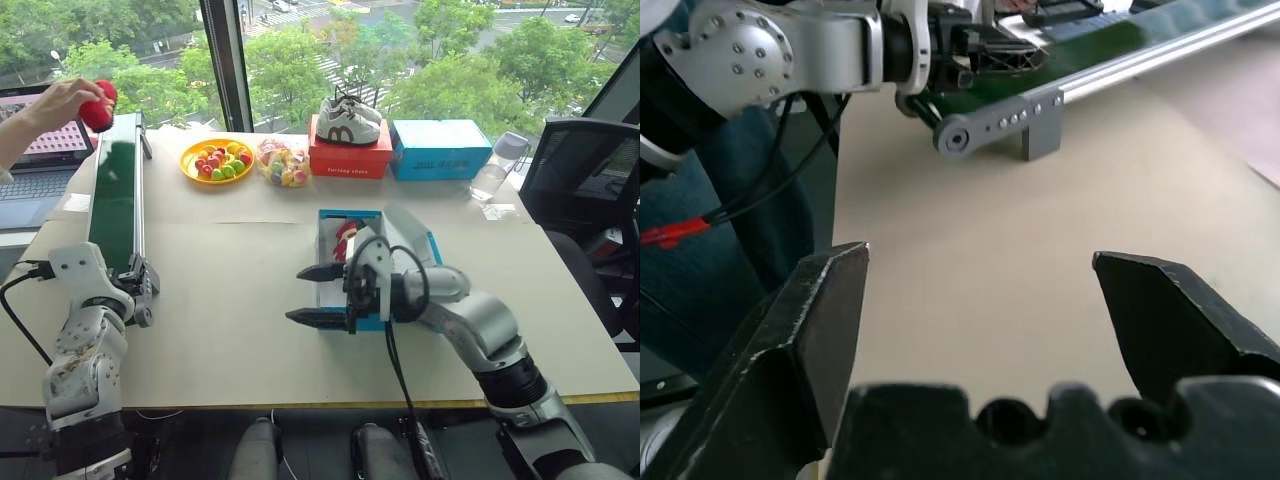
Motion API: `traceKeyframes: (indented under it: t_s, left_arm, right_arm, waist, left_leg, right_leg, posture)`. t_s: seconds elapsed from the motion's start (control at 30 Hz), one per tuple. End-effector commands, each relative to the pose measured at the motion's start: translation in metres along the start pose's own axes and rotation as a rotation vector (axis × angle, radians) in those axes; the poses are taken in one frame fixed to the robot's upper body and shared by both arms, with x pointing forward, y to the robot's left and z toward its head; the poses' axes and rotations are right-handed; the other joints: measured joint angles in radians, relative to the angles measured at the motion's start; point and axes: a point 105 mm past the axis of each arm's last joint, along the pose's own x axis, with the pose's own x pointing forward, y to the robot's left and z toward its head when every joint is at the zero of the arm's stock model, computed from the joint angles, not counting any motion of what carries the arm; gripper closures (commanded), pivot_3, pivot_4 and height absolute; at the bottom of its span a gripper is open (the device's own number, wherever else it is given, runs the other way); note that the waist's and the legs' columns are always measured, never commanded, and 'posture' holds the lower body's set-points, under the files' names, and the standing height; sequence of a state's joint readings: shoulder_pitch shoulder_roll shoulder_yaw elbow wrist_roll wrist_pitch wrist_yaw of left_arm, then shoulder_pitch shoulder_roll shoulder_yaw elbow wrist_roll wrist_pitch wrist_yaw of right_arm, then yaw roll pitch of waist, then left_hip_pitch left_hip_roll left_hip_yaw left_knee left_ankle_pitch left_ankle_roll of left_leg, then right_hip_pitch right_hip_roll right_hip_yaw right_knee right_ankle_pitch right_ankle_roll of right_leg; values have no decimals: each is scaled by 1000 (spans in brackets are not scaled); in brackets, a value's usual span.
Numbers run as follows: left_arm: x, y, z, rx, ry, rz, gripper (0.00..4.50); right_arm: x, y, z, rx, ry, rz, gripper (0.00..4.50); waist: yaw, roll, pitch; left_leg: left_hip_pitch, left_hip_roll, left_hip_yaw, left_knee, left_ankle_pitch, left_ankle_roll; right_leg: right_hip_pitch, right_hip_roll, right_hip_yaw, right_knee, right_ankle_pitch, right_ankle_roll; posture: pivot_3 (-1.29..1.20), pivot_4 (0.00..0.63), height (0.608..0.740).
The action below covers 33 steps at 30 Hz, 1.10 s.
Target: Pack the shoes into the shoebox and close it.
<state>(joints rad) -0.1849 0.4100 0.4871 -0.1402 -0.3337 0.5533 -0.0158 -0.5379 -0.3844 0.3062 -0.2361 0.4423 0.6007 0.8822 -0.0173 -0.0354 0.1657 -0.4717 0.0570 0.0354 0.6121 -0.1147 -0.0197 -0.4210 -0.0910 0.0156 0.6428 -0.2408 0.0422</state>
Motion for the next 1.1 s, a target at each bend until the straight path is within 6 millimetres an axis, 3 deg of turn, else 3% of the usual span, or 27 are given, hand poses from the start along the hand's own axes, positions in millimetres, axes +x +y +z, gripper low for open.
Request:
traceKeyframes:
  t_s: [0.03, 0.37, 1.1]
  left_arm:
    - [0, 6, 9, 22, -15, 10, 36]
    - [1, 13, 11, 60, -16, 45, 36]
    - [3, 13, 9, 104, -1, 57, 36]
  right_arm:
    - [3, -6, 13, -77, -51, -44, 0]
    - [7, -24, 13, -104, -48, -157, 0]
    - [10, -24, 12, -90, -60, -183, 0]
  waist:
    - [3, 0, 0]
    - [5, 0, 0]
    - [5, 0, 0]
  left_leg:
    - [0, 0, 0, 0, 1, 0]
    - [0, 0, 0, -1, 0, -1]
    - [-1, 1, 0, -2, 1, -3]
  right_leg:
    - [0, 0, 0, 0, 0, 0]
    - [0, 0, 0, 0, 0, 0]
    - [0, 0, -1, 0, 0, 0]
  posture:
    - [0, 150, 739]
    - [0, 150, 739]
    - [0, 150, 739]
